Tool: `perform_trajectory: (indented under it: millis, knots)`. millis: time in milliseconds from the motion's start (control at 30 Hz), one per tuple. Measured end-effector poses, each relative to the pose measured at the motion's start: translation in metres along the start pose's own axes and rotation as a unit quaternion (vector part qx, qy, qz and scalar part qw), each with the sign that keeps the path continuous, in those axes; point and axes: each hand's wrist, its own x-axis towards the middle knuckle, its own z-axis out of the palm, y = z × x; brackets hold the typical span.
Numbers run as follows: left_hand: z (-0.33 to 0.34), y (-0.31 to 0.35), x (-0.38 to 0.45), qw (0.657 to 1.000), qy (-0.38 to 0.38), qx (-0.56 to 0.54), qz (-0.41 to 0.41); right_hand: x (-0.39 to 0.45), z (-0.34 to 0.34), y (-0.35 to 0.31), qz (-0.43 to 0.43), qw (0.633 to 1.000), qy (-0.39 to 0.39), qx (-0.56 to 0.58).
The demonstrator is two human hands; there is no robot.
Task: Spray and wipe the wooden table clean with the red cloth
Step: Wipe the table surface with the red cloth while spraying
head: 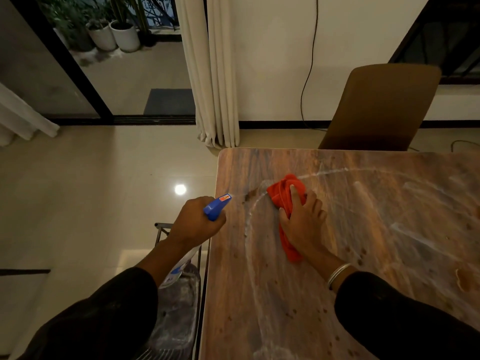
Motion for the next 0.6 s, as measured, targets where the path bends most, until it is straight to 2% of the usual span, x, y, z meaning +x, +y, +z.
perform_trajectory:
  millis: [167, 333, 400, 500, 600]
  knots:
    - [-0.001, -0.011, -0.003, 0.999, -0.003, -0.031, 0.029, 0.011, 0.002, -0.001, -0.062, 0.998, 0.01, 0.024]
    - [0.0, -0.021, -0.002, 0.999, -0.008, -0.041, 0.035, 0.027, 0.01, -0.021, -0.09, 0.996, -0.021, 0.008]
    - [0.0, -0.025, 0.0, 0.999, -0.004, -0.044, 0.029, 0.017, 0.019, -0.049, -0.145, 0.989, -0.031, -0.012]
    - [0.002, -0.03, 0.001, 0.999, 0.008, -0.047, 0.026, -0.025, 0.039, -0.086, -0.27, 0.959, -0.083, 0.007]
    - [0.003, -0.036, 0.005, 0.998, 0.015, -0.057, 0.022, -0.038, 0.044, -0.088, -0.317, 0.945, -0.073, -0.027]
